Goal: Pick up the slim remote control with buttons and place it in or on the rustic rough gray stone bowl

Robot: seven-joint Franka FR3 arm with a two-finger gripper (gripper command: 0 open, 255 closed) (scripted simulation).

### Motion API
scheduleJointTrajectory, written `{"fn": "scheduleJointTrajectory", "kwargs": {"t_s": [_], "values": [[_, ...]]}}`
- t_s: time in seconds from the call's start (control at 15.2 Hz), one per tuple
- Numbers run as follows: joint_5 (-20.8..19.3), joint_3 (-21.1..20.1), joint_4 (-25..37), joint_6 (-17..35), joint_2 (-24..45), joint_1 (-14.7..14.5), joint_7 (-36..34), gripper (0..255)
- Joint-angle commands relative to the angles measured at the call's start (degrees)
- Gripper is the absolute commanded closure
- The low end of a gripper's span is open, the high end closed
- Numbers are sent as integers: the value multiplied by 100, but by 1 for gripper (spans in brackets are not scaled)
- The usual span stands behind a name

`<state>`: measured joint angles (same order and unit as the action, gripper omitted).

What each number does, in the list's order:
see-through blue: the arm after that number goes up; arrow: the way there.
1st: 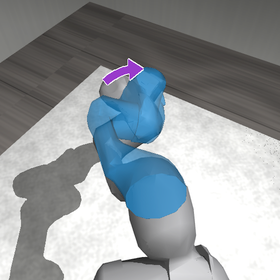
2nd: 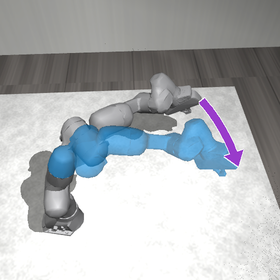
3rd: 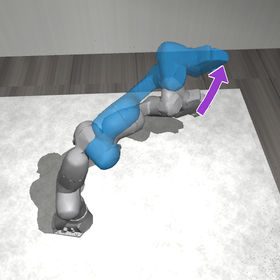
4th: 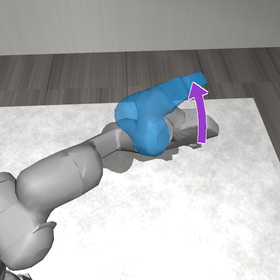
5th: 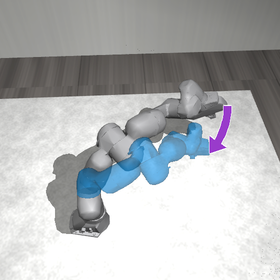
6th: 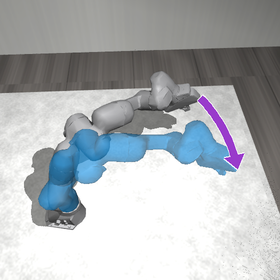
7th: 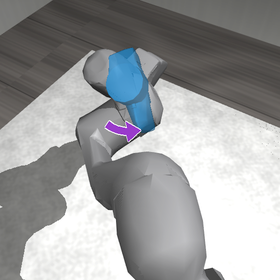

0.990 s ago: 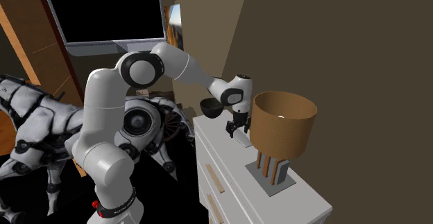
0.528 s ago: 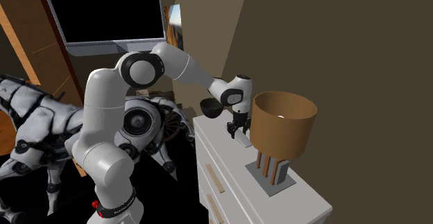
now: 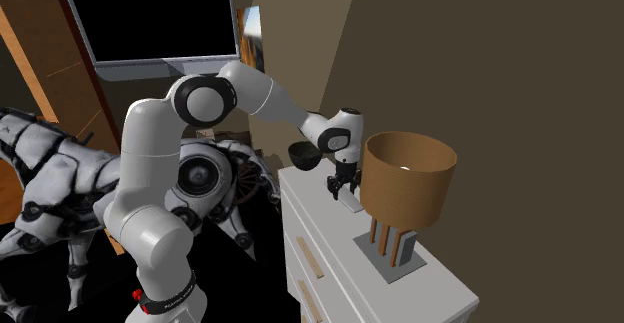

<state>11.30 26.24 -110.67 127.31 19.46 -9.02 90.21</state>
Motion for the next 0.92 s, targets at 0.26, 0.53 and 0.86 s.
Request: {"fn": "scheduleJointTrajectory", "kwargs": {"t_s": [0.26, 0.53, 0.86], "values": [[-109, 46, 102, -252, -168, -35, -72, 255], [-207, 83, 226, -511, -322, -63, -137, 255], [-315, 120, 412, -844, -490, -90, -210, 255]]}}
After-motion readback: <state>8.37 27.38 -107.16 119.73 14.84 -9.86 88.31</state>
